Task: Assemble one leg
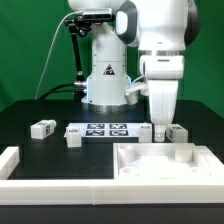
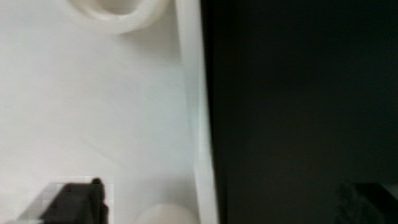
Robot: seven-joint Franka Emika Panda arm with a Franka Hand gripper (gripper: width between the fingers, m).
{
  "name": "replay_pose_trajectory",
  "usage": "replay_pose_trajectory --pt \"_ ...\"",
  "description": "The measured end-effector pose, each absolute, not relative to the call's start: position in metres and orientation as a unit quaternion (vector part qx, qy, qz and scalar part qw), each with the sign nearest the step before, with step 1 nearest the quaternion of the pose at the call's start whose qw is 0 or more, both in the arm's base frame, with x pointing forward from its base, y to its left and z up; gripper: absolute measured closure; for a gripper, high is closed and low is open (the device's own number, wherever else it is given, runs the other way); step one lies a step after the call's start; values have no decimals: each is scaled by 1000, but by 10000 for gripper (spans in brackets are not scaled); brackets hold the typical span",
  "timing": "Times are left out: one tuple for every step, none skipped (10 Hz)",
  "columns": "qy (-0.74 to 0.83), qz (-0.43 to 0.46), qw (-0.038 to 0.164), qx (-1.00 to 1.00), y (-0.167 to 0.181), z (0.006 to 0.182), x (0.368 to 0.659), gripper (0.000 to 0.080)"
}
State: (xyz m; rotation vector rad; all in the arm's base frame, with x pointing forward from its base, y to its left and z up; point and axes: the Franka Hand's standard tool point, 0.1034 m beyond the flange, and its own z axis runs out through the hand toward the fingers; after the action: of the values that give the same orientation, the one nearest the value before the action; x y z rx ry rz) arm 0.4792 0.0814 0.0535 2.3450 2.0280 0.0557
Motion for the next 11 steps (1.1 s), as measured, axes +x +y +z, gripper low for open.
replay_pose_trajectory --pt "638 19 23 770 87 62 476 150" --pt "626 22 24 779 89 67 473 150" --pt "623 22 24 782 88 67 472 150" --pt "622 21 23 782 88 66 472 150" --pt "611 22 23 791 88 66 472 150" --pt "566 23 21 824 88 66 472 150" --pt "534 26 20 845 89 66 472 150" --pt "458 34 13 888 91 63 463 150" --pt "384 30 5 923 93 59 451 150" --pt "337 32 0 941 96 56 444 150" --pt "274 32 -6 961 103 55 439 150"
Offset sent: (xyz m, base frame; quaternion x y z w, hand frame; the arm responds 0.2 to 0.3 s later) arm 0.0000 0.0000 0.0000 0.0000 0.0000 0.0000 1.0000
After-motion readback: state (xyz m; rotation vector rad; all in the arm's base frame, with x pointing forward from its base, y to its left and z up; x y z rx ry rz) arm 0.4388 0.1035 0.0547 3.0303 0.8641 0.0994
